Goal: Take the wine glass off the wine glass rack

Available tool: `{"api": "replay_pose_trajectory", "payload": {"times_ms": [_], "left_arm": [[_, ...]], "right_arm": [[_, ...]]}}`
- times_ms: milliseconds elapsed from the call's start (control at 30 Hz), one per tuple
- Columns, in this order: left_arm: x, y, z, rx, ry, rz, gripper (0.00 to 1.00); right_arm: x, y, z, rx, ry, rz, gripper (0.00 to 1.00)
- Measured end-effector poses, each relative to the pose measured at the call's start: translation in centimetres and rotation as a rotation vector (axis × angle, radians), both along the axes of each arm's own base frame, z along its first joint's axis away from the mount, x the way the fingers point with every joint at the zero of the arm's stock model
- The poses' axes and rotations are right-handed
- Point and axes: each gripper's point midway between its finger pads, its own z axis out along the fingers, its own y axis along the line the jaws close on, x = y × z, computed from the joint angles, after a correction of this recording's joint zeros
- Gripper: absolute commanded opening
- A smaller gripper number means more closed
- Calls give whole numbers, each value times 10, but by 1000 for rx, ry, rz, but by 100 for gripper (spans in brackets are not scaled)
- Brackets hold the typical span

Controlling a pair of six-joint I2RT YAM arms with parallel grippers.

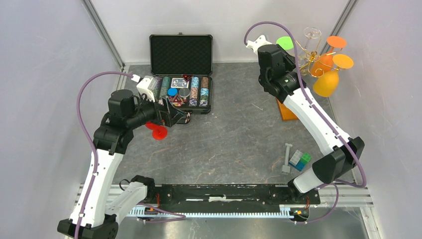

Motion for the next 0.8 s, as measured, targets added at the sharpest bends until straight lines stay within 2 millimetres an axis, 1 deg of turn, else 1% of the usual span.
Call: {"api": "replay_pose_trajectory", "payload": {"times_ms": [233, 467, 600, 800], "left_arm": [[0, 0, 0, 0, 0, 0, 100], [0, 0, 0, 0, 0, 0, 100], [0, 0, 0, 0, 0, 0, 100], [-1, 0, 0, -1, -3, 0, 100]], "right_arm": [[1, 0, -1, -15, 2, 0, 29], [3, -2, -13, -87, 32, -2, 29], [4, -3, -18, -123, 54, 5, 26], [6, -1, -17, -143, 66, 23, 21]]}}
